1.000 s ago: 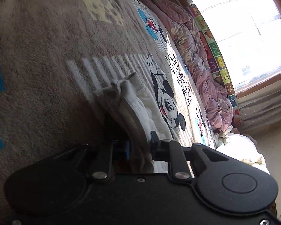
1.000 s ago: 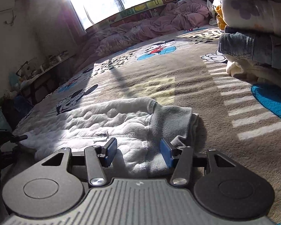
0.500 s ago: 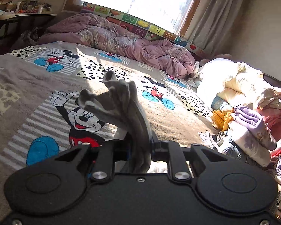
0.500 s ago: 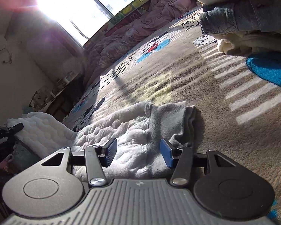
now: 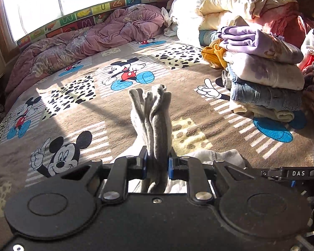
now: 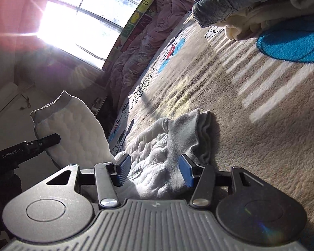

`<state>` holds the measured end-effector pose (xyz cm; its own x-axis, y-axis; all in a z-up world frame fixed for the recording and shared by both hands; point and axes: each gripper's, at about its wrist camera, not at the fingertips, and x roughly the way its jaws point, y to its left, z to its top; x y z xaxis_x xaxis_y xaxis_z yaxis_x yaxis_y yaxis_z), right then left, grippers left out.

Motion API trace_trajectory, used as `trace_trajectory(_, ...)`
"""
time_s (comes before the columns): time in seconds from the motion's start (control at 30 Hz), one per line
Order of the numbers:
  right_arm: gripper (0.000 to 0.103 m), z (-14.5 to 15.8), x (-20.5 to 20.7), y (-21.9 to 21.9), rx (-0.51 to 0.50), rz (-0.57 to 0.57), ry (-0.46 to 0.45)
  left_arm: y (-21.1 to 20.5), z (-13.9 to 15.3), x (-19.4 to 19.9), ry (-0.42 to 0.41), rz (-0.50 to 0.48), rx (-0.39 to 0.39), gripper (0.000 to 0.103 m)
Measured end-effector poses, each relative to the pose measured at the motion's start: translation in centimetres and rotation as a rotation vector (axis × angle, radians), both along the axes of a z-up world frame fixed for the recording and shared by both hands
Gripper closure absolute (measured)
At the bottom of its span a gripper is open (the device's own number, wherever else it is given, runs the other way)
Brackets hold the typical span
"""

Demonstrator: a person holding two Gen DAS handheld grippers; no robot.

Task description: Fold clothes

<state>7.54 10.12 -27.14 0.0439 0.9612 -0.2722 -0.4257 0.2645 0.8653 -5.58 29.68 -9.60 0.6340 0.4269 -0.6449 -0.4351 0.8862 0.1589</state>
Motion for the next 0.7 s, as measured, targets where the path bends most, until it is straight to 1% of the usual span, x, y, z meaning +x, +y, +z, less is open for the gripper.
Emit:
trace_trajectory(0.1, 0.051, -0.5, 0.9, -1.1, 0.044, -0.027, 0.057, -2.3, -2.2, 0.9, 0.052, -0.092, 0.072, 0.087)
trace_trajectory(0.2, 0.05, -0.9, 1.7, -2.1, 0.099, -0.06, 0.118, -3.3, -3.6, 1.7, 0.089, -0.134, 0.084, 0.087)
trace_trajectory(0.3, 0.05, -1.3, 2.2, -2.6, 0.149, -0.081, 0.166, -3.8, -4.6, 2.7, 0.104, -0.162, 0.126, 0.087)
trace_trajectory(0.37, 0.05, -1.5, 2.4, -2.7, 0.17, -0.091, 0.186, -3.7, -5.1, 3.3, 0.108, -0.16, 0.122, 0.087)
trace_trajectory(0.43, 0.05, -1.6, 2.6, -2.5, 0.185, -0.097, 0.2, -3.8, -5.6, 3.9, 0.112, -0.166, 0.119, 0.087)
trace_trajectory(0.57, 0.05, -2.0, 2.6, -1.8, 0.195, -0.097, 0.223, -5.6, -6.6, 4.6, 0.133, -0.22, 0.165, 0.088)
trace_trajectory(0.63, 0.049, -2.1, 2.7, -1.4, 0.2, -0.096, 0.233, -7.0, -7.6, 4.8, 0.16, -0.265, 0.222, 0.088)
trace_trajectory(0.7, 0.05, -2.3, 2.8, -1.2, 0.209, -0.097, 0.246, -8.7, -8.9, 4.7, 0.198, -0.331, 0.304, 0.088)
